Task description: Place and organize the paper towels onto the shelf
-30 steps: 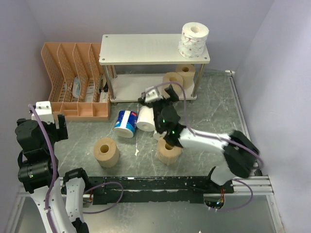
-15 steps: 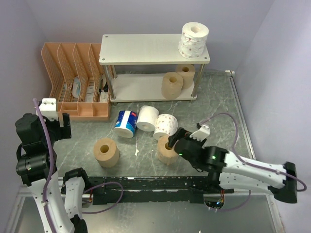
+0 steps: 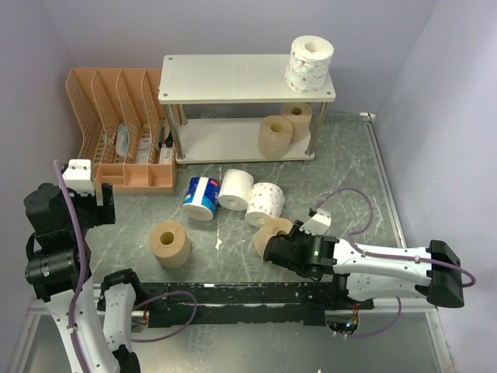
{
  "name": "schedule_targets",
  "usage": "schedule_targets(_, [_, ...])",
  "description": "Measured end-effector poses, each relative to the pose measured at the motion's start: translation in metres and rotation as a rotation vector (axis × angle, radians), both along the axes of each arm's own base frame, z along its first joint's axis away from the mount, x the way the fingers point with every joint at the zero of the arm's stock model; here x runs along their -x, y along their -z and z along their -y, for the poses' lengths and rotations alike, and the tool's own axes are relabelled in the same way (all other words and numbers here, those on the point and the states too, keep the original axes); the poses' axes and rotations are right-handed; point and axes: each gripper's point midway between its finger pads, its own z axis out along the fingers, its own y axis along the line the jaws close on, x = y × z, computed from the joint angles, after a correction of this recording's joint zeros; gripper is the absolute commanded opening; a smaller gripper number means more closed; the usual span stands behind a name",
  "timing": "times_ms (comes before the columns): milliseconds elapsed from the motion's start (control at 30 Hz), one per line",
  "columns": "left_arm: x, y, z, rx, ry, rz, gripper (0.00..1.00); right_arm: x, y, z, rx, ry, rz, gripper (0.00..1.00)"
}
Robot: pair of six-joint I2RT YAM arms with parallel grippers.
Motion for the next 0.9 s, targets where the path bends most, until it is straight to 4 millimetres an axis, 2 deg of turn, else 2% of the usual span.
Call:
schedule_targets(33, [0.0,0.0,0.0,0.001,0.001,-0.001,0.98,0.0,0.0,0.001,-0.003,0.002,0.001,0.0])
schedule_targets(167, [0.0,0.0,0.001,0.001,0.003,-0.002,0.98,0.002,-0.001,0.005,0.016,-0.004,-0.006,0.0])
schedule_targets(233, [0.0,0.001,0.001,0.002,0.002,-0.002,0.98,0.002,-0.008,0.002,0.052,-0.026,-0.013,0.0])
schedule_targets(300, [0.0,0.001,0.001,0.002,0.003,-0.003,0.98,-0.002,-0.026,-0.009,0.092,-0.062,-0.003,0.0])
schedule_targets(433, [0.002,0.002,0.001,0.001,0.004,-0.01,0.98,-0.023,-0.092,-0.061,0.087,-0.129,0.102,0.0])
schedule_targets(467, [0.002,0.003,0.001,0.0,0.005,-0.013,0.98,-0.033,-0.115,-0.076,0.091,-0.131,0.162,0.0])
schedule_targets(567, [0.006,0.004,0.002,-0.006,0.009,-0.022,0.98,-0.062,-0.158,-0.104,0.137,-0.122,0.288,0.0])
schedule_targets(667, [0.011,0.004,0.003,-0.013,0.012,-0.023,0.98,-0.104,-0.18,-0.119,0.171,-0.093,0.361,0.0])
schedule_targets(733, [0.016,0.003,0.005,-0.016,0.012,-0.017,0.98,-0.135,-0.183,-0.113,0.173,-0.071,0.386,0.0])
schedule_targets(900, [0.026,-0.008,0.007,-0.029,0.007,0.023,0.98,-0.219,-0.183,-0.078,0.204,0.028,0.417,0.0])
